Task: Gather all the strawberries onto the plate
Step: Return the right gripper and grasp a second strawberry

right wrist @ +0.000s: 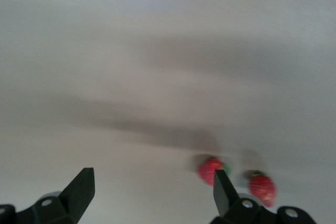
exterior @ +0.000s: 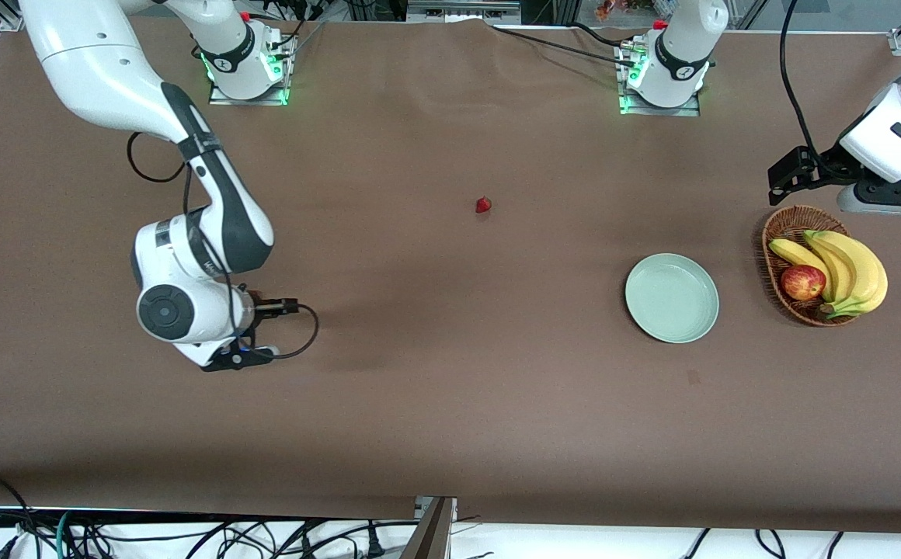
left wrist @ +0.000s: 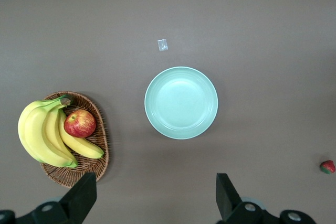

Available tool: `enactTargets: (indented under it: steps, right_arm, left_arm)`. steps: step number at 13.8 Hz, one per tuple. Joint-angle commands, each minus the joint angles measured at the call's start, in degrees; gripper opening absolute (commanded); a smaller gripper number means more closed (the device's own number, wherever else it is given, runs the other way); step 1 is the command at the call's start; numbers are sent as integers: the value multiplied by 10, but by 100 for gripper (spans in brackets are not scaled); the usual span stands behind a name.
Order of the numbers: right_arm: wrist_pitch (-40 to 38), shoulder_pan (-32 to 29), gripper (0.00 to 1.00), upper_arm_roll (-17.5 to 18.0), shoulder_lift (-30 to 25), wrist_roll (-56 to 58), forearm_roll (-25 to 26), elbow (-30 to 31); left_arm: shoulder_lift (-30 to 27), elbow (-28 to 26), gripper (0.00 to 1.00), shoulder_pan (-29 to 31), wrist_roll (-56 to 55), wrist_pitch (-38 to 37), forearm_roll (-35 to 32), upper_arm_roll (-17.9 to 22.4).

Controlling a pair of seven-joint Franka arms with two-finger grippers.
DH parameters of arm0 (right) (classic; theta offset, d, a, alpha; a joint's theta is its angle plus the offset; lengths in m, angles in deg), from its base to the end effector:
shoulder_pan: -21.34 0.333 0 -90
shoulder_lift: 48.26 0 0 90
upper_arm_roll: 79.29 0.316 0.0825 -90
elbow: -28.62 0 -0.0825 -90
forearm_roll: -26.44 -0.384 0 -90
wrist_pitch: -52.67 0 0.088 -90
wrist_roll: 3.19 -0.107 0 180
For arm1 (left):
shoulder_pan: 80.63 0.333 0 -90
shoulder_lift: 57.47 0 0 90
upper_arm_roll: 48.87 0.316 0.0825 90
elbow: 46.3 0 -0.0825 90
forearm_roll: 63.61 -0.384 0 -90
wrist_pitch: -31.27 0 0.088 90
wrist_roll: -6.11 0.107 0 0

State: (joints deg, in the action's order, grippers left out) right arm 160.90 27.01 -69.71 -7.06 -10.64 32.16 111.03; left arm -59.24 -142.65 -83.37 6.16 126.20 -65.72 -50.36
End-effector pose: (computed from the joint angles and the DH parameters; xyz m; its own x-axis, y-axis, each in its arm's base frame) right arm 0.6751 0.1564 0.2509 0.9555 0.1467 -0.2561 0.1536 -0.9881 0.0071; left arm 0.5495 -0.0372 0.5966 0.9970 -0.0778 0.0060 -0.0775 -0.9963 -0.0375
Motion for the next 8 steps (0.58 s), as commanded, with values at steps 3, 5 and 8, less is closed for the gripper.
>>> enactTargets:
  steps: [3, 5, 8]
  right_arm:
    - [7, 3, 100, -8, -27, 9, 32, 58]
    - [42, 3, 100, -19, -38, 9, 33, 95]
    - [143, 3, 100, -33, -65, 9, 34, 181]
  left_arm:
    - [4, 8, 100, -5, -3, 0, 8, 4]
    - [4, 8, 100, -5, -3, 0, 8, 4]
    - [4, 8, 100, -5, -2, 0, 8, 4]
